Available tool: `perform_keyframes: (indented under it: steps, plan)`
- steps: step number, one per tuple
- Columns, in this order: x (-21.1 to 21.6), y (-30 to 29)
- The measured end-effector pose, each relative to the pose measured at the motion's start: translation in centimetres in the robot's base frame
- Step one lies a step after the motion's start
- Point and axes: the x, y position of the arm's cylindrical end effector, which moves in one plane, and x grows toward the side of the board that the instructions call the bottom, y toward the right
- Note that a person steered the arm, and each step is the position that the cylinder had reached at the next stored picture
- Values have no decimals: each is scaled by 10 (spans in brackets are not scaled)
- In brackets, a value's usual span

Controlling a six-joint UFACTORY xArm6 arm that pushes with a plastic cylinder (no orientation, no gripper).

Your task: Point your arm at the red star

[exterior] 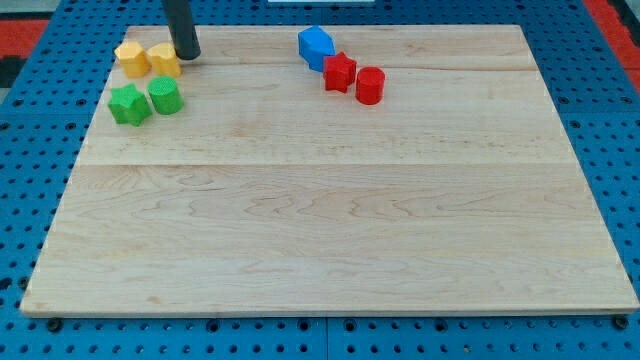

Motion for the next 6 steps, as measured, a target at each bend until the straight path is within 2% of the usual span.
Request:
perform_keyframes:
  steps: [1, 2, 3, 4, 6]
  plan:
    - [0, 0]
    - [7, 27]
    - [53, 57]
    - [86, 60]
    - [113, 36]
